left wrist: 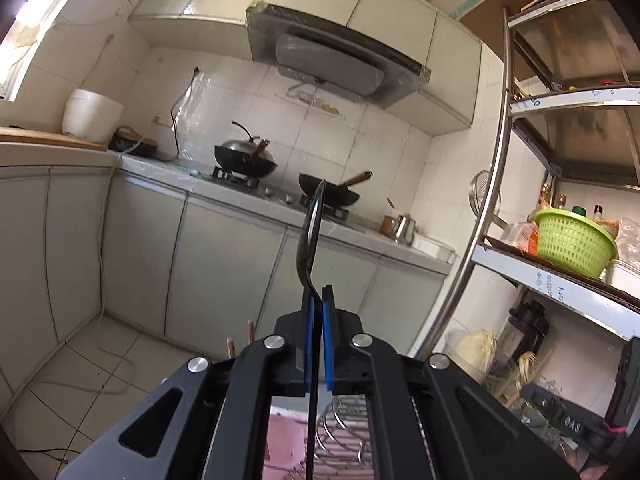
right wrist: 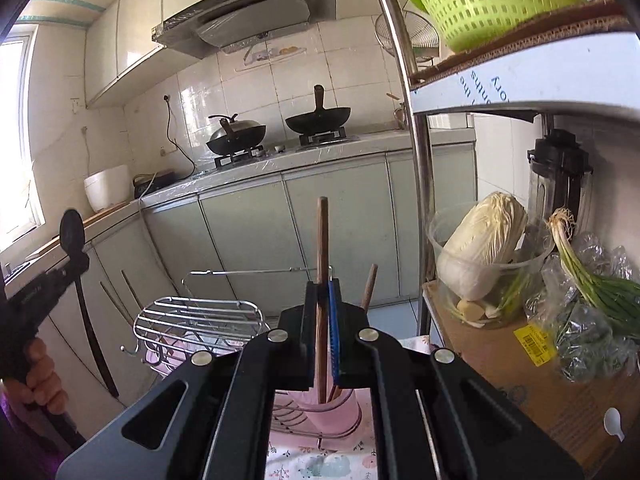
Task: Organize utensils
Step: 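Lower the spoon and chopstick into the pink cup and open both tools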
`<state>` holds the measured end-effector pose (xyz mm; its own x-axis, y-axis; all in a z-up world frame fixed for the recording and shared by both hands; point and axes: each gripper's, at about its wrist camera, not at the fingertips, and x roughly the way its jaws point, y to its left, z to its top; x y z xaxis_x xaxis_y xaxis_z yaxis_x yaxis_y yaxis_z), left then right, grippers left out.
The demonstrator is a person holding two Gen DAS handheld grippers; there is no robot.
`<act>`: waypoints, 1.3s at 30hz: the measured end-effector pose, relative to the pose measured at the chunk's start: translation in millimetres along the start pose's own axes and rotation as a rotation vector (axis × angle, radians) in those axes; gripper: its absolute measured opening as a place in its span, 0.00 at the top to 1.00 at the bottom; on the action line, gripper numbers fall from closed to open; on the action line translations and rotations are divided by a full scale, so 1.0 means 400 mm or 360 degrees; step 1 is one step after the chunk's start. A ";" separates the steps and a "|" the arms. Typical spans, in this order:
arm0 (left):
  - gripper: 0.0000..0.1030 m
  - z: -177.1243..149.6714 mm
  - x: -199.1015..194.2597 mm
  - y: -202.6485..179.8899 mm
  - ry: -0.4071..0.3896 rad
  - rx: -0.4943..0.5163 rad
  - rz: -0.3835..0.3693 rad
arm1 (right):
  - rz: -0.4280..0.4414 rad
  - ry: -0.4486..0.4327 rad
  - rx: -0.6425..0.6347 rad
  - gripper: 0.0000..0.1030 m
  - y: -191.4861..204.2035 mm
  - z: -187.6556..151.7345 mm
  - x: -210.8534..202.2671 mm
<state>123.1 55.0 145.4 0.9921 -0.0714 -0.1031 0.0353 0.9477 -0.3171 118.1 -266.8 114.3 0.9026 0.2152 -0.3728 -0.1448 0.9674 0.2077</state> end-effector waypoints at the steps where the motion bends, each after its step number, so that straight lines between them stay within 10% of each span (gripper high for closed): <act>1: 0.97 0.001 0.006 -0.002 -0.0045 0.0007 0.0027 | -0.0006 0.0005 -0.0006 0.94 0.001 -0.013 0.003; 10: 0.97 -0.087 0.090 -0.029 -0.0245 0.0179 0.0209 | 0.0010 0.0059 -0.0021 0.94 0.008 -0.079 0.022; 19: 0.97 -0.190 0.030 0.007 -0.0179 0.0105 0.0247 | 0.0030 0.0049 0.0020 0.94 0.004 -0.090 0.018; 39: 0.93 -0.224 0.144 0.148 0.0465 -0.0194 -0.0005 | 0.0078 0.0155 0.0212 0.94 -0.057 -0.094 0.036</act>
<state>171.6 79.1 36.1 0.9148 -0.1776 -0.3629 0.0062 0.9043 -0.4269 119.2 -280.8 70.1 0.8513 0.2801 -0.4437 -0.1271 0.9305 0.3435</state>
